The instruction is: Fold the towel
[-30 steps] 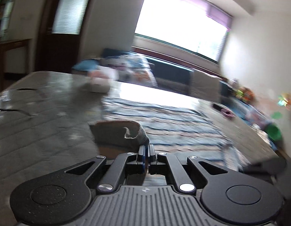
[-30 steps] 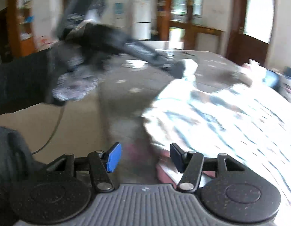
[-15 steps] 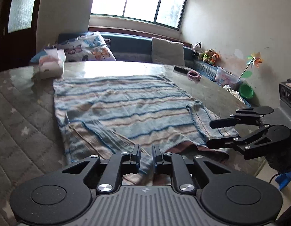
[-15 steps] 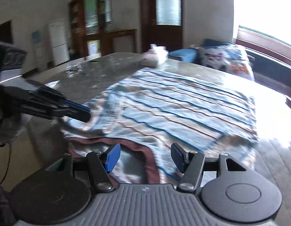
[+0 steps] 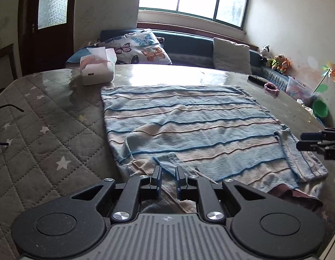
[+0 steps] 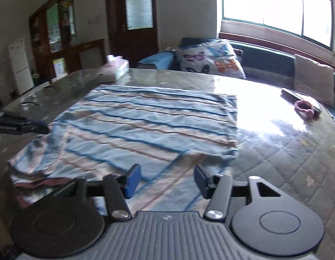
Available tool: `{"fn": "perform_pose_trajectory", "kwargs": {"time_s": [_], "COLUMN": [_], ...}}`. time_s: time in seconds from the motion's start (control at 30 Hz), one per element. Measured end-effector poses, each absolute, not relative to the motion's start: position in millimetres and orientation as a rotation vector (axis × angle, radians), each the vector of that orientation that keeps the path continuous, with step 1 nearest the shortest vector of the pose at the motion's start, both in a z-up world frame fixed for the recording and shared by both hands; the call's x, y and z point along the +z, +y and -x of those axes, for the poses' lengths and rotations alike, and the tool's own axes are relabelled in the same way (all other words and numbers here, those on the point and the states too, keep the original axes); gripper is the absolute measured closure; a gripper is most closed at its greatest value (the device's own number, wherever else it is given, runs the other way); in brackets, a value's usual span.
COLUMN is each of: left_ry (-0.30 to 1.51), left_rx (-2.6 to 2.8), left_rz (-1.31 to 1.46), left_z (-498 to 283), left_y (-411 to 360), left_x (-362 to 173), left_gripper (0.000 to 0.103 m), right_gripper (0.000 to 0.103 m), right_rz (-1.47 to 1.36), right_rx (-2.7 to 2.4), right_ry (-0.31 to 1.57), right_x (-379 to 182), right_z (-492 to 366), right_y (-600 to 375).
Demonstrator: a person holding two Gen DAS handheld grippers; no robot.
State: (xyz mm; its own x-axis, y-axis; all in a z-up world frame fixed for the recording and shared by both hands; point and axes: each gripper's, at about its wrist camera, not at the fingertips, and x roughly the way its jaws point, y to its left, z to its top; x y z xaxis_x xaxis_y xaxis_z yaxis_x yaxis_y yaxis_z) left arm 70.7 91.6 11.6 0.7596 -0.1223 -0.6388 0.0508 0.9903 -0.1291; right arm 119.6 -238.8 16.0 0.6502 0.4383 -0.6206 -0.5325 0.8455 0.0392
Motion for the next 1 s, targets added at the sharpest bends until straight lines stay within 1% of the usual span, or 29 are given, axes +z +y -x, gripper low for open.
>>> {"fn": "perform_pose_trajectory", "kwargs": {"time_s": [0.03,0.07,0.13,0.2,0.4,0.43,0.47,0.5,0.53,0.57,0.6,0.63,0.67,0.7,0.77,0.87,1.0], "left_ry": [0.705,0.708,0.715,0.721,0.725,0.722,0.719,0.713,0.708,0.702,0.698,0.696,0.696,0.696,0.698,0.704,0.701], "left_rx": [-0.094,-0.093,-0.091,-0.087,-0.081,-0.086,-0.093,-0.099,-0.104,-0.109,-0.116,-0.125,-0.132,-0.139,-0.154,-0.176,-0.194], "left_rz": [0.105,0.104,0.101,0.096,0.067,0.06,0.051,0.042,0.034,0.026,0.02,0.014,0.008,0.002,-0.011,-0.038,-0.064], "left_z": [-73,-75,-78,-80,-78,-75,-72,-69,-65,-61,-57,-54,-50,-47,-39,-29,-16], "left_y": [92,92,92,91,86,83,81,78,75,72,69,66,64,61,56,49,43], "left_x": [10,8,5,3,2,3,4,6,7,8,8,8,7,6,4,-1,-3], "left_gripper": [0.089,0.089,0.089,0.089,0.088,0.088,0.085,0.079,0.075,0.069,0.067,0.066,0.062,0.06,0.06,0.054,0.052], "right_gripper": [0.057,0.062,0.064,0.07,0.07,0.07,0.069,0.068,0.067,0.061,0.058,0.058,0.058,0.055,0.052,0.052,0.052], "right_rz": [0.153,0.154,0.151,0.149,0.163,0.17,0.176,0.182,0.187,0.194,0.203,0.213,0.221,0.226,0.237,0.252,0.27], "right_rx": [0.545,0.53,0.506,0.488,0.456,0.456,0.457,0.463,0.469,0.474,0.478,0.481,0.485,0.488,0.496,0.507,0.504], "right_ry": [0.667,0.672,0.685,0.701,0.715,0.711,0.707,0.702,0.697,0.691,0.685,0.678,0.672,0.67,0.666,0.66,0.673], "right_x": [15,13,8,3,-13,-12,-12,-9,-7,-5,-3,-1,0,1,1,1,-4], "right_z": [-124,-131,-143,-154,-171,-171,-169,-164,-160,-155,-149,-142,-136,-129,-116,-97,-80], "right_y": [-239,-239,-240,-239,-235,-234,-234,-234,-234,-235,-236,-237,-238,-240,-243,-248,-252]}}
